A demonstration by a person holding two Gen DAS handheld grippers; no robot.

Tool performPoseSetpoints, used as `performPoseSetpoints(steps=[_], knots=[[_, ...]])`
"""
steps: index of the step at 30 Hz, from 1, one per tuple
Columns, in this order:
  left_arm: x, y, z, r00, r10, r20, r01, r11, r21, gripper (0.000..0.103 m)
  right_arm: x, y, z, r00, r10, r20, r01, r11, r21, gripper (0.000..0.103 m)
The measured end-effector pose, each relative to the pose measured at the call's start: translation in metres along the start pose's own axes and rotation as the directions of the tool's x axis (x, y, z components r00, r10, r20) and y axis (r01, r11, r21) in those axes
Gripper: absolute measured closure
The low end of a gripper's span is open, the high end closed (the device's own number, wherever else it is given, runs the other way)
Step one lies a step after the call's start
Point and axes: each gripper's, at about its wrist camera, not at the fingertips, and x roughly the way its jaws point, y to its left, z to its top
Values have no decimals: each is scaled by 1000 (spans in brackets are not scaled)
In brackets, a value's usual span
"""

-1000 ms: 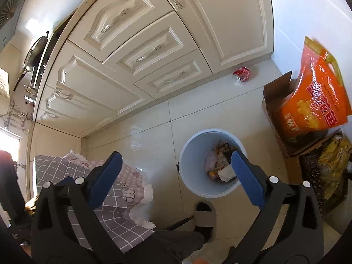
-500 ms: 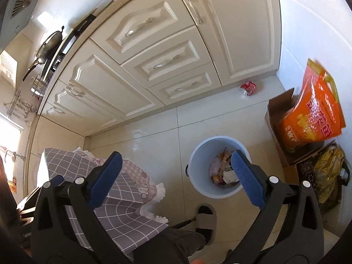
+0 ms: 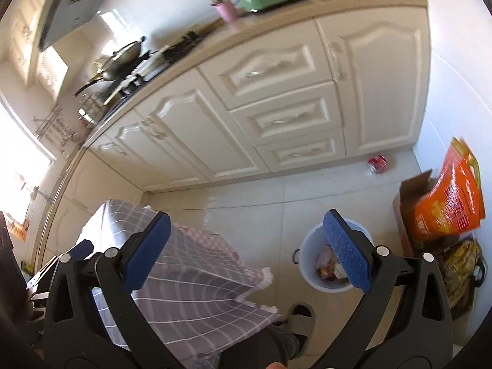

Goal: Collect trash
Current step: 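Move both tools back over the table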

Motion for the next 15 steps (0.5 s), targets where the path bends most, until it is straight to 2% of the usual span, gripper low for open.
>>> performPoseSetpoints(steps=[8, 15], knots=[[-59, 43, -8, 992, 72, 102, -71, 997, -14, 12, -17, 73, -8, 996, 88, 24, -85, 991, -102, 6], [-110, 89, -24, 975, 123, 184, -113, 991, -64, 12, -23, 139, -20, 986, 169, 12, -163, 966, -200, 6]])
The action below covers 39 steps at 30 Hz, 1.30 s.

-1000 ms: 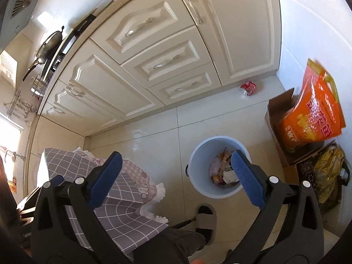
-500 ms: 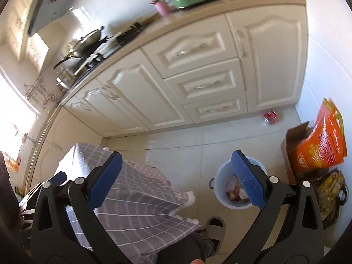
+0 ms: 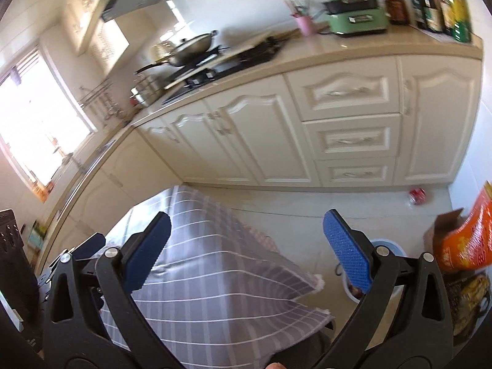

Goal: Collect trash
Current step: 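Move both tools back over the table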

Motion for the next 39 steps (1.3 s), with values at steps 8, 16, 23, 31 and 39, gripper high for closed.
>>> performPoseSetpoints(steps=[8, 16, 23, 31, 39], knots=[[-36, 64, -14, 996, 75, 45, -72, 996, -55, 12, 20, 68, -7, 996, 83, -32, -85, 992, -98, 6], [-62, 140, -36, 983, 175, 52, -167, 977, -133, 12, 48, 132, -22, 987, 141, -81, -153, 974, -169, 6], [-75, 214, -60, 964, 266, 30, -253, 943, -217, 12, 80, 189, -41, 974, 175, -146, -208, 944, -256, 6], [-58, 285, -85, 931, 363, -47, -364, 905, -220, 12, 139, 234, -69, 954, 163, -253, -242, 916, -321, 6], [-9, 340, -99, 905, 393, -162, -418, 891, -175, 12, 194, 254, -90, 929, 132, -346, -263, 893, -365, 6]])
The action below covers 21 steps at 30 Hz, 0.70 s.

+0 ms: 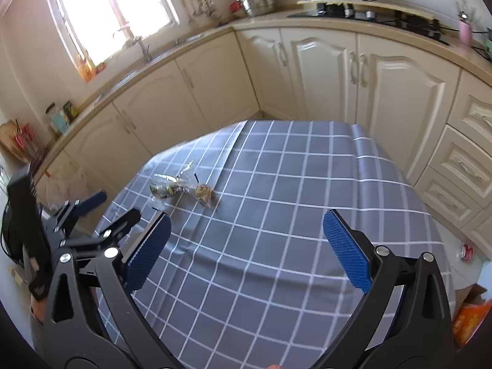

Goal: Collect trash
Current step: 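Move both tools back over the table, then grasp the brown shell with the right tool while the left tool grasps the clear plastic bag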

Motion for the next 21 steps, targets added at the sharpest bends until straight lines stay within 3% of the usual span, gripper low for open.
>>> performPoseSetpoints(steps=[8, 9, 10, 11, 12, 17, 21], knots=[[56, 2, 12, 997, -43, -56, 45, 998, 31, 13, 47, 13, -1, 997, 3, -72, -7, 999, -51, 6], [61, 3, 13, 996, -68, -65, 70, 997, 25, 23, 53, 17, -1, 997, 3, -81, -8, 998, -65, 6], [65, 5, 12, 992, -93, -79, 95, 995, 14, 51, 59, 19, -1, 996, 1, -89, -8, 997, -75, 6], [70, 7, 12, 986, -131, -106, 130, 991, -10, 67, 66, 24, -1, 995, 3, -102, -13, 996, -92, 6], [74, 9, 10, 981, -151, -121, 149, 988, -33, 72, 71, 27, 0, 994, 5, -109, -17, 994, -104, 6], [72, 20, 6, 982, -158, -99, 150, 985, -87, 73, 102, 37, 2, 991, -6, -136, -12, 991, -136, 6], [59, 39, 3, 990, -113, -86, 100, 985, -144, 73, 119, 49, 10, 992, -4, -128, -16, 988, -156, 17]])
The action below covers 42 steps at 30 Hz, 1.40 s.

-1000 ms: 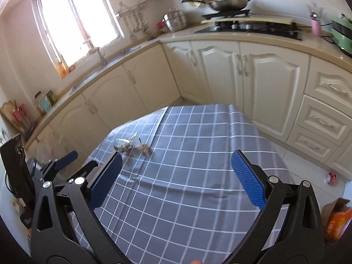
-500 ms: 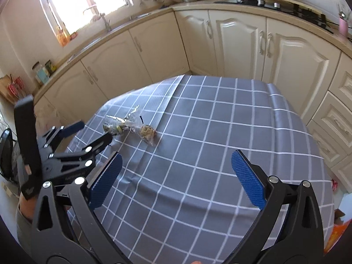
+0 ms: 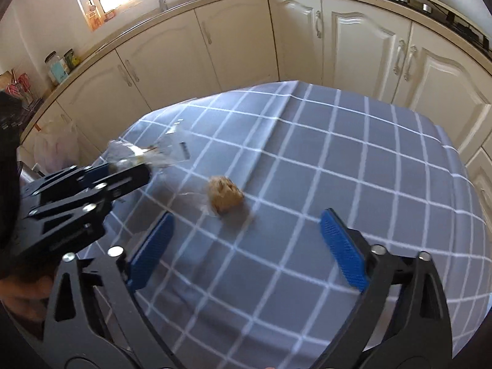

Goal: Collect trash
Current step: 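Grasp the brown shell with the right tool while the left tool grasps the clear plastic bag, then carry shell and clear bag to the blue bin and open both tools over it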

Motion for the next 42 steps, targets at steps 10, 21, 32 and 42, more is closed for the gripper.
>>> performPoseSetpoints(steps=[10, 21, 32, 42], knots=[[-36, 11, -16, 998, 59, 26, -56, 993, -102, 73, -12, 5, -9, 999, 10, 33, -9, 1000, -24, 76], [-89, -84, -38, 995, 8, 96, -2, 999, -54, 73, -129, -43, -62, 984, 60, 166, -72, 995, 64, 76], [-123, -226, -64, 983, -146, 112, 138, 987, 77, 73, -260, -165, -142, 951, -7, 308, -91, 949, 302, 76], [-122, -389, -93, 937, -349, 2, 335, 899, 281, 73, -344, -304, -257, 923, -244, 296, 20, 802, 597, 76]])
